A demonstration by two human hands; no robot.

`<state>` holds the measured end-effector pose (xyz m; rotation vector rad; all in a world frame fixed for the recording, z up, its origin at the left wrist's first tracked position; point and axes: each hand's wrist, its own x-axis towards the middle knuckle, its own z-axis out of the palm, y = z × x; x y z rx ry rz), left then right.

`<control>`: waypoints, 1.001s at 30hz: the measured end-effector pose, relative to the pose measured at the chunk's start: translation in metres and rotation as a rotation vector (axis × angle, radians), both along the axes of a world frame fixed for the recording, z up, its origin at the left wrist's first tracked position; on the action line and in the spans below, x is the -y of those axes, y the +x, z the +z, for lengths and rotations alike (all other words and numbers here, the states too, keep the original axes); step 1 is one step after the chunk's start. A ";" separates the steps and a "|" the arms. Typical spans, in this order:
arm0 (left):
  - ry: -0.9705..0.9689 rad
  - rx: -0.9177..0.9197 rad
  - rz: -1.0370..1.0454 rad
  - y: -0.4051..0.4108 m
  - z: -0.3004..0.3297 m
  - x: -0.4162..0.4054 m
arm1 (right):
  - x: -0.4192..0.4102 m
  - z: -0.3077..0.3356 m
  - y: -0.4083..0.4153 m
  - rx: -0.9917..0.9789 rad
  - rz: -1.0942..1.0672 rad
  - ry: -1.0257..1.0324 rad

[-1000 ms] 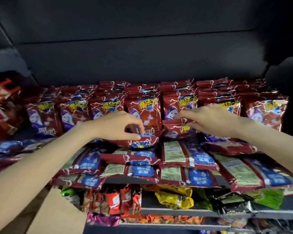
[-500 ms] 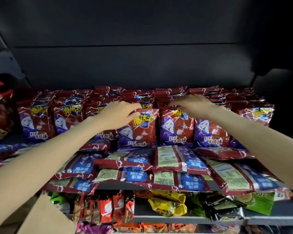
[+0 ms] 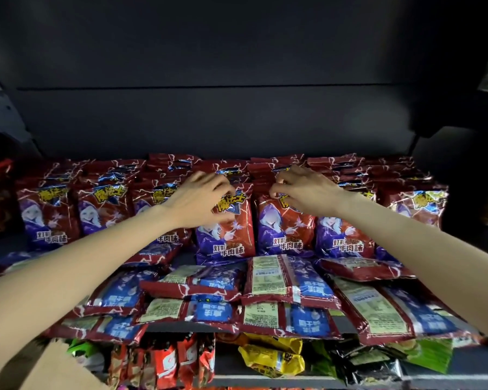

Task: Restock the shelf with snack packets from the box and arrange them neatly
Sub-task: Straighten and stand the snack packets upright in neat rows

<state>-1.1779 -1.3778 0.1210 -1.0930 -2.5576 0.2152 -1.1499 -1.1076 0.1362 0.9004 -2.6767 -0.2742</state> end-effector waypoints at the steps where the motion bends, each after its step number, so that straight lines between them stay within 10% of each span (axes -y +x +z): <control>1: -0.107 0.014 0.052 0.001 -0.002 0.002 | -0.001 0.000 0.000 0.022 -0.022 -0.001; 5: -0.401 0.002 0.117 0.006 -0.015 0.007 | 0.000 0.002 0.002 0.094 -0.130 0.070; 14: -0.424 -0.021 0.132 -0.003 -0.012 0.005 | -0.002 -0.002 0.011 0.053 -0.115 0.044; 22: -0.042 0.014 0.073 0.037 0.024 0.016 | 0.019 0.004 0.032 -0.102 0.150 -0.102; 30: 0.368 0.315 0.280 0.125 0.048 0.132 | 0.113 0.023 0.065 0.179 0.453 -0.249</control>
